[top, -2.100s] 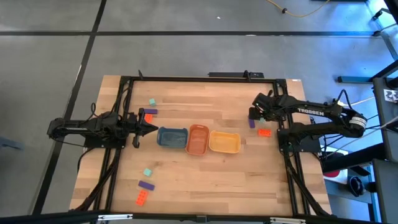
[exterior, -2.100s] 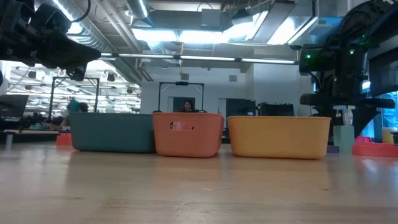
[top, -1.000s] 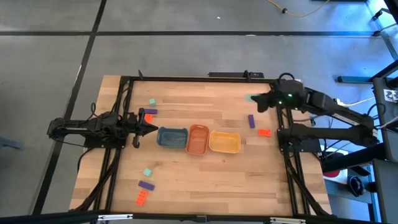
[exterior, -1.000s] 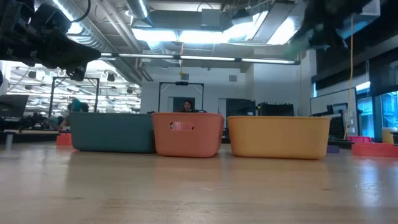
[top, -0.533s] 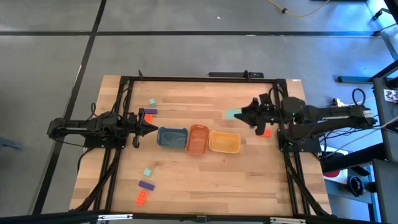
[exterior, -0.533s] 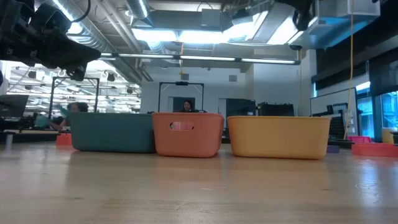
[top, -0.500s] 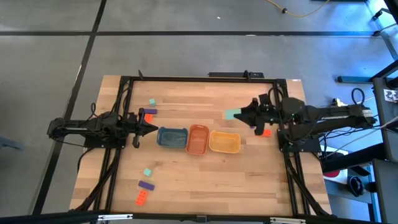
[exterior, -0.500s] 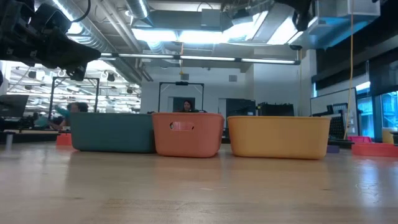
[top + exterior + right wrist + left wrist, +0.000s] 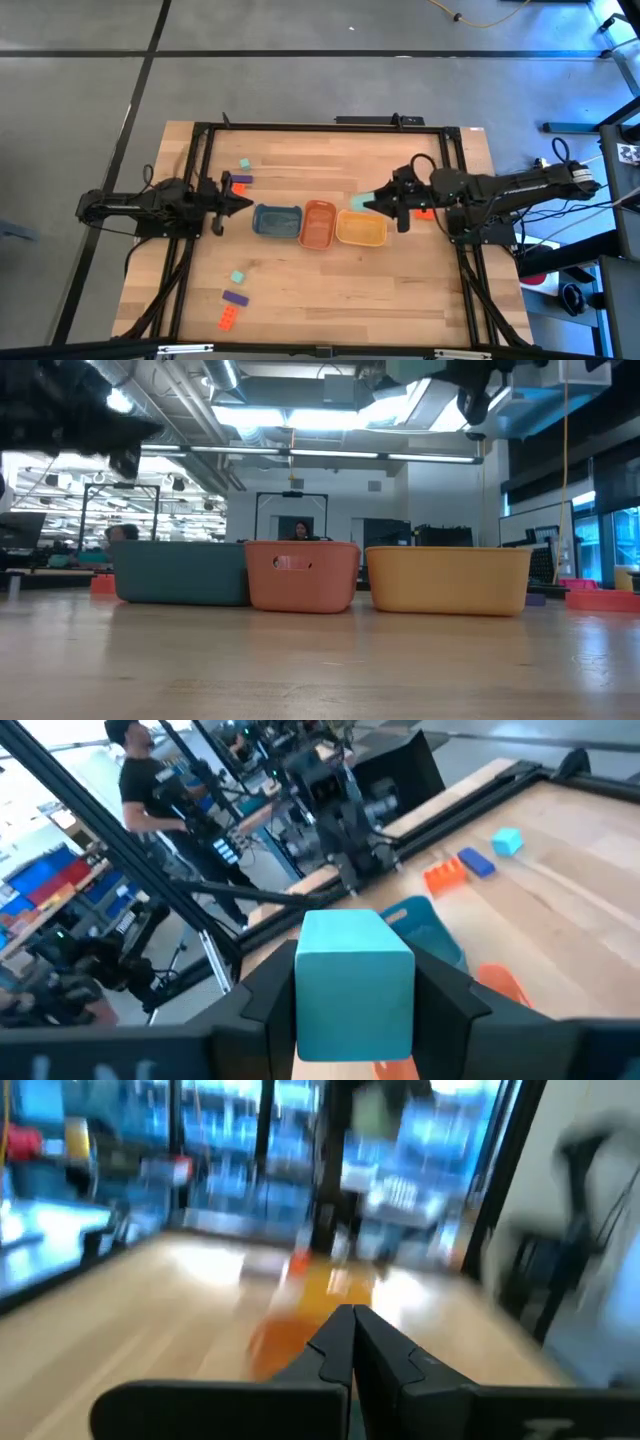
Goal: Sort & place blocks by color
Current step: Put the top right light blue rectangular block into the yellow bin
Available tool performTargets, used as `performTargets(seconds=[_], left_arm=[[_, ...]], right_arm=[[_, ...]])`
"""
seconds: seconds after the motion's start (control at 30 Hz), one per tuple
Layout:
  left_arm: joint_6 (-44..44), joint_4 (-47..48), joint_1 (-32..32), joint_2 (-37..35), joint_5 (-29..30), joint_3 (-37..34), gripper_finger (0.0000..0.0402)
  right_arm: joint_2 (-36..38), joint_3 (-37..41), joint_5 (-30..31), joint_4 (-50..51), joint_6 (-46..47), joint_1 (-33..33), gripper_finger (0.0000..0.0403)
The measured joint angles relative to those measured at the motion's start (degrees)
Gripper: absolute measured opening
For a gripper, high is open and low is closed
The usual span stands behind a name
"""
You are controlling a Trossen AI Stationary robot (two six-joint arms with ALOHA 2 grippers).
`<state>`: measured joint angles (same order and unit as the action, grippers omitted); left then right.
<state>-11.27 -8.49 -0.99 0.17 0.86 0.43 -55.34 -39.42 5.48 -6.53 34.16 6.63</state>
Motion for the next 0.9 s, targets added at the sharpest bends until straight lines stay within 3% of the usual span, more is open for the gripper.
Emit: performTargets(seconds=[0.1,0.33,0.63,0.9], left_arm=[[-5.11,-6.22,0.00,1.25,1.37,0.96,0.0000],[-4.52,0.63,0.00,14.50,5.01,14.93,0.0018],[-4.67,1.65,0.01,37.81,2.58,33.67,0.0142],[-7.22,0.91,0.02,52.73,2.61,43.35,0.0233]], right_arm=[[-1.78,0.00,0.00,-2.24,-0.02,0.02,0.0137],[-4.87,0.00,-0.01,-10.67,-4.74,0.00,0.0137],[-5.41,-0.02,-0.09,-14.85,-9.44,0.00,0.0137],[-5.52,-0.04,-0.15,-16.62,-13.35,0.00,0.0137]])
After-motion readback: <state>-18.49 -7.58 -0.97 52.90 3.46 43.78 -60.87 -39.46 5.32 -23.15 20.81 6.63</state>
